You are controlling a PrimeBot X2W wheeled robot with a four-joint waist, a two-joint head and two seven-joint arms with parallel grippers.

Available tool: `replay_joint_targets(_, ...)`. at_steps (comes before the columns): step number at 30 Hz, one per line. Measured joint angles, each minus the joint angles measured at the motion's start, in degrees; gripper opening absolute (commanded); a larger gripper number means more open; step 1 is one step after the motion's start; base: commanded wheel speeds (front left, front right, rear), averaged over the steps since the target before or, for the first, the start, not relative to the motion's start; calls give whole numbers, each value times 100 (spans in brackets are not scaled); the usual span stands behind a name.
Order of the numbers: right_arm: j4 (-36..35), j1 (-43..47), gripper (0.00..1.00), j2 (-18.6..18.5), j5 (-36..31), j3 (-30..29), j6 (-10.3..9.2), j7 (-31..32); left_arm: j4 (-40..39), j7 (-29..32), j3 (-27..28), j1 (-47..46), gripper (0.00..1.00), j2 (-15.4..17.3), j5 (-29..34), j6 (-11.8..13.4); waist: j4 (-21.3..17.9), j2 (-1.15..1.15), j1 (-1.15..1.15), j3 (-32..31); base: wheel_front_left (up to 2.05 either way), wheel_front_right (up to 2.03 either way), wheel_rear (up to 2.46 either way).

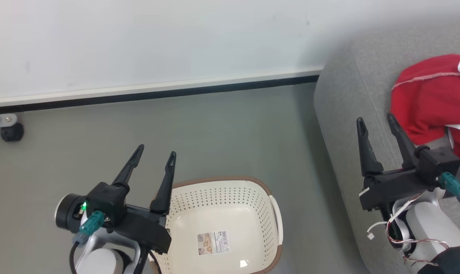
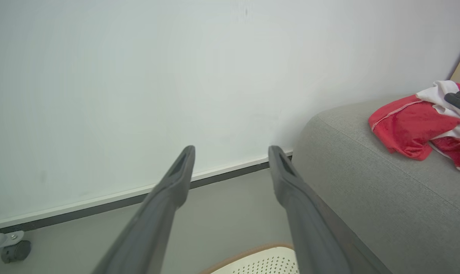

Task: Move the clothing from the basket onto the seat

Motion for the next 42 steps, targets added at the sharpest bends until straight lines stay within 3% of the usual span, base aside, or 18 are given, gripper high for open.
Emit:
replay_joint_targets(16,-315,712,100,-7,-99,-14,-185,131,270,-119,397,465,100,0,-30,201,358,0,1,-499,0,0,0)
replay_joint_targets(42,-714,1714,100,199,-192,-509,-249,359,444,-202,865,947,100,-278,-22,302,409,1,1,-818,0,0,0)
